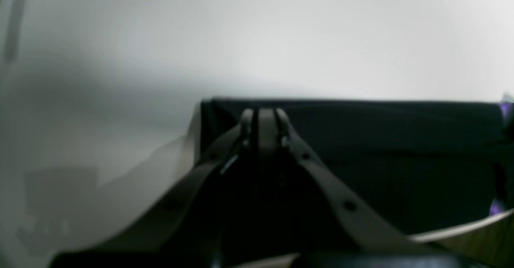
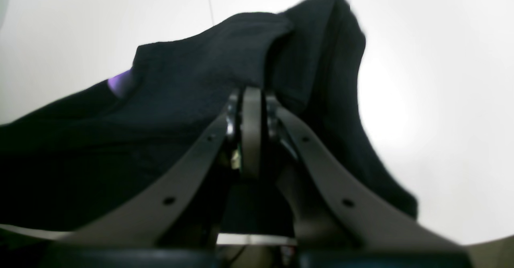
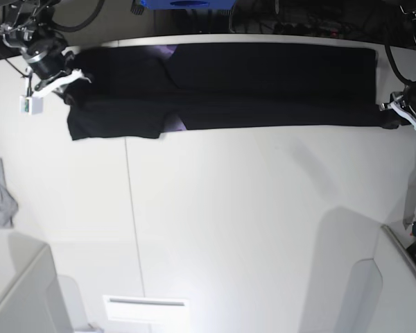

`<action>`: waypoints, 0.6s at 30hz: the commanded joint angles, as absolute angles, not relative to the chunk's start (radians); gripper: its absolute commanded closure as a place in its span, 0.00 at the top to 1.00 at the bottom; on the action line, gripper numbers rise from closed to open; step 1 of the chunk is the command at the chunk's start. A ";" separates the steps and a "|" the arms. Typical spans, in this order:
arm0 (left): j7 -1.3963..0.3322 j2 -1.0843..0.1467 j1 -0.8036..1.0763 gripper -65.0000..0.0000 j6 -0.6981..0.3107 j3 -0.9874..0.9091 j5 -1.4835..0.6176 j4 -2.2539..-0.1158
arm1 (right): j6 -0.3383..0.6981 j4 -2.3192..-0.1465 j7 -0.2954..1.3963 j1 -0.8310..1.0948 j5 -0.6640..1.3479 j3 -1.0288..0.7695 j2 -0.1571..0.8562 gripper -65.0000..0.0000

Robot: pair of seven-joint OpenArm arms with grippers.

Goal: Fold the T-shirt properly
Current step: 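Lower the folded edge and open both grippers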

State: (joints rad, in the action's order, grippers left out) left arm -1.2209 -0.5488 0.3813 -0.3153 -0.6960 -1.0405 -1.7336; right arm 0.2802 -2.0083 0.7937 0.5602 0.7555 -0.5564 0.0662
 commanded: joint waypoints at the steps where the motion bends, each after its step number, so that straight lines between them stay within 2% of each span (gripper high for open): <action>1: -1.208 -0.572 0.380 0.00 -0.320 -0.704 -1.053 -1.750 | 0.285 -2.028 0.759 0.575 0.782 -0.562 0.093 0.00; 12: -1.207 -0.572 0.469 0.00 -0.320 -0.704 -1.044 -1.750 | 0.285 -2.026 0.759 0.616 0.805 -0.564 0.111 0.00; 18: -1.204 -0.567 0.483 0.00 -0.320 -0.662 -0.961 -1.750 | 0.285 -2.017 0.760 0.622 0.800 -0.562 0.105 0.00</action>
State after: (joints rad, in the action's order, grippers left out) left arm -1.2167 -0.5488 0.4828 -0.3153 -0.6563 -0.9455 -1.7344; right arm 0.2790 -2.0064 0.7792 0.6147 0.7860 -0.5583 0.0956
